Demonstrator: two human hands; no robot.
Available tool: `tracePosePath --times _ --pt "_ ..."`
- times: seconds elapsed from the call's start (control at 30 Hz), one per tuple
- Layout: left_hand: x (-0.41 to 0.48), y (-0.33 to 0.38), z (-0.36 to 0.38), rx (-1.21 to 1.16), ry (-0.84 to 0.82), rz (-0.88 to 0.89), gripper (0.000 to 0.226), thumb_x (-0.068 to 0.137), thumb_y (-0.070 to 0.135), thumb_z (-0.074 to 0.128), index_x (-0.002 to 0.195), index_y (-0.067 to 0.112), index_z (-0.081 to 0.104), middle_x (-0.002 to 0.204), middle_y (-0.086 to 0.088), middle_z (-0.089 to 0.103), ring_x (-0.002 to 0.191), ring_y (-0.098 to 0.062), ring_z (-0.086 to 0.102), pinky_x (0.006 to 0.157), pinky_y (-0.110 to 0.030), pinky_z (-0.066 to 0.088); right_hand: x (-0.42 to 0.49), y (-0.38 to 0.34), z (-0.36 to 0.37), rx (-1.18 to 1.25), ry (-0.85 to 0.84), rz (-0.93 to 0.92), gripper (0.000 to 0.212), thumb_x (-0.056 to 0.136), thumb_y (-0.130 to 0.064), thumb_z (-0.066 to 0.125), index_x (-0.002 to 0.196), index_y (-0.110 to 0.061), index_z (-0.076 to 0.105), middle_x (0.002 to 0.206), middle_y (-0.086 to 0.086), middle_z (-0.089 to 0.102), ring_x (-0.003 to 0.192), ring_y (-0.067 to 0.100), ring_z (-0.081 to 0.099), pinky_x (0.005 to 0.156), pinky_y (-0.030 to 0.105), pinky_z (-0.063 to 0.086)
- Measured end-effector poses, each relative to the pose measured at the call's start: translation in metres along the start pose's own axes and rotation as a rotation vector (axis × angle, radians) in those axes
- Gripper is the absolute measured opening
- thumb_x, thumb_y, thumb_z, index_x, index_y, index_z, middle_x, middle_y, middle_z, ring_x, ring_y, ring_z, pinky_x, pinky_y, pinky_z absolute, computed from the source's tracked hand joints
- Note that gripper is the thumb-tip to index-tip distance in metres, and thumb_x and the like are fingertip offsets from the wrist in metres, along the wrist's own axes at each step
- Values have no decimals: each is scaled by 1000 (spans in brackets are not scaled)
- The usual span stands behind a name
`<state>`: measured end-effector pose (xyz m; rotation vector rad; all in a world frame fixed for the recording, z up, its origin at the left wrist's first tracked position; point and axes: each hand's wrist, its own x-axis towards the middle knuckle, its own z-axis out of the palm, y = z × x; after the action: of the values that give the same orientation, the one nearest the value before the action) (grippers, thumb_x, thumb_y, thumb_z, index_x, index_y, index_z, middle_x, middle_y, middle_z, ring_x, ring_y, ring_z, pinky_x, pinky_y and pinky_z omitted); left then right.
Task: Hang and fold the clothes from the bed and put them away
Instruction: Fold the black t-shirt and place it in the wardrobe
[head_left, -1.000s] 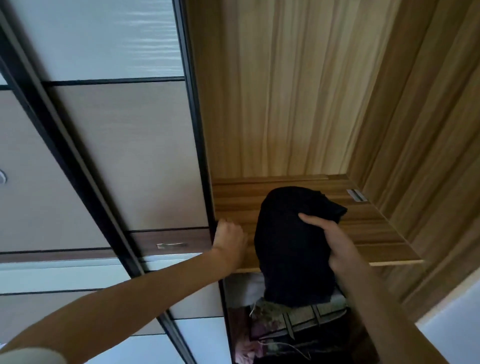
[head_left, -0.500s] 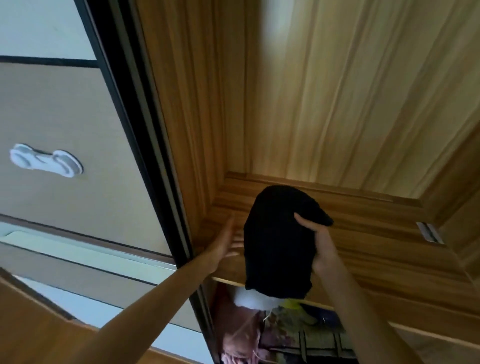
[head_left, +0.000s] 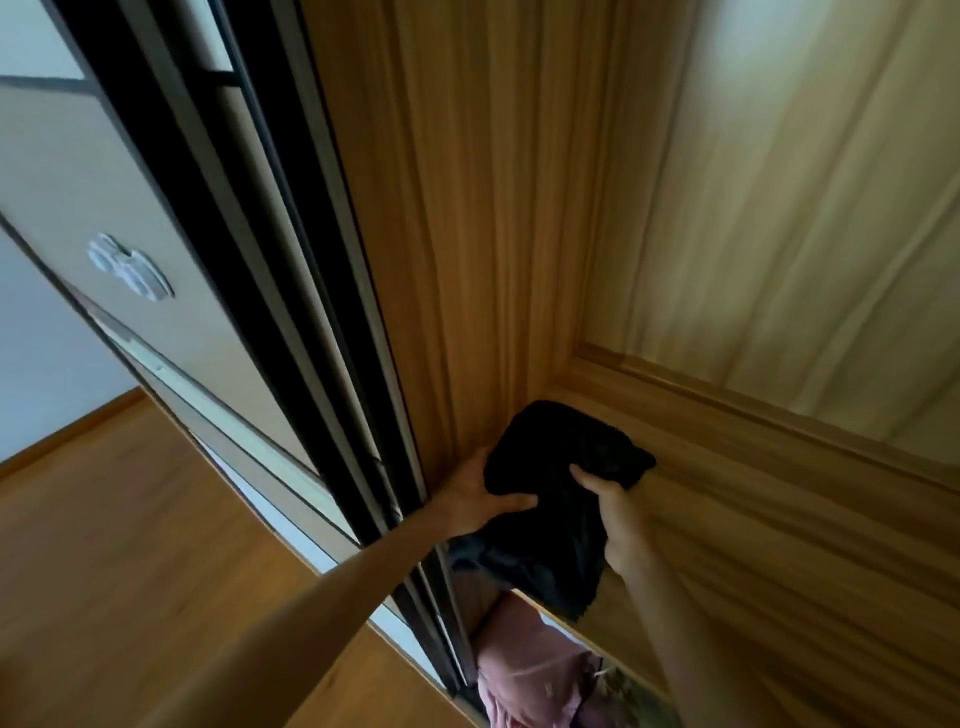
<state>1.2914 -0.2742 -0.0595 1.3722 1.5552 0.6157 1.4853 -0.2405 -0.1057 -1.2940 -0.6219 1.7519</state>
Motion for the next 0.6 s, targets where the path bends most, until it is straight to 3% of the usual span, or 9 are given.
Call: tracePosePath --times 0.07,0.13,0.2,0.27,0.33,0.37,0.43,0.53,0.6 --pt "12 -10 4 333 159 33 85 89 34 72 155 12 24 154 -8 37 141 -23 38 113 -31 34 17 19 -7 -279 162 -80 66 75 -20 83 133 -5 56 128 15 65 114 30 63 92 37 50" --pt "16 -17 14 646 165 77 73 99 39 53 157 12 17 161 -12 23 146 -26 27 119 -34 25 22 34 -10 -629 294 -257 59 80 -6 77 133 5 52 130 25 60 119 37 59 95 38 48" --pt "12 -28 31 820 112 134 68 102 54 27 156 13 21 162 -13 21 147 -29 25 119 -38 25 18 39 -7 -983 377 -404 72 81 -16 78 139 7 42 136 31 49 123 46 51 100 48 46" --pt "7 -44 46 882 82 150 78 98 60 2 151 15 38 157 -12 36 142 -31 39 112 -44 39 15 44 -4 -1241 420 -658 78 82 -28 75 145 3 39 142 33 40 126 48 44 103 55 43" --pt "8 -57 58 1052 87 151 73 100 58 5 146 19 46 154 -10 42 140 -32 43 106 -49 44 9 47 -3 -1421 308 -876 70 85 -36 65 145 -9 45 147 28 38 133 43 39 109 56 33" --pt "8 -61 63 1134 48 136 74 97 60 7 149 19 41 159 -10 33 145 -34 32 110 -53 38 12 54 -5 -1505 231 -916 65 86 -41 58 144 -14 49 150 26 38 136 42 37 112 57 27" --pt "13 -70 68 1214 9 90 79 91 61 9 153 20 35 163 -10 21 151 -36 13 114 -58 28 18 64 -9 -1640 133 -850 59 94 -50 37 139 -18 56 149 23 43 137 42 40 111 59 23" --pt "17 -67 67 1130 -42 -26 78 89 65 21 145 18 50 155 -9 40 144 -33 31 101 -56 47 32 67 -11 -1751 28 -637 69 101 -55 11 139 -19 56 145 22 50 133 43 46 105 63 36" --pt "19 -64 60 1099 -23 48 80 91 64 19 153 16 34 162 -11 24 149 -34 23 108 -56 40 44 60 -9 -1788 -25 -602 72 102 -55 7 140 -17 55 143 22 51 131 44 49 99 64 42"
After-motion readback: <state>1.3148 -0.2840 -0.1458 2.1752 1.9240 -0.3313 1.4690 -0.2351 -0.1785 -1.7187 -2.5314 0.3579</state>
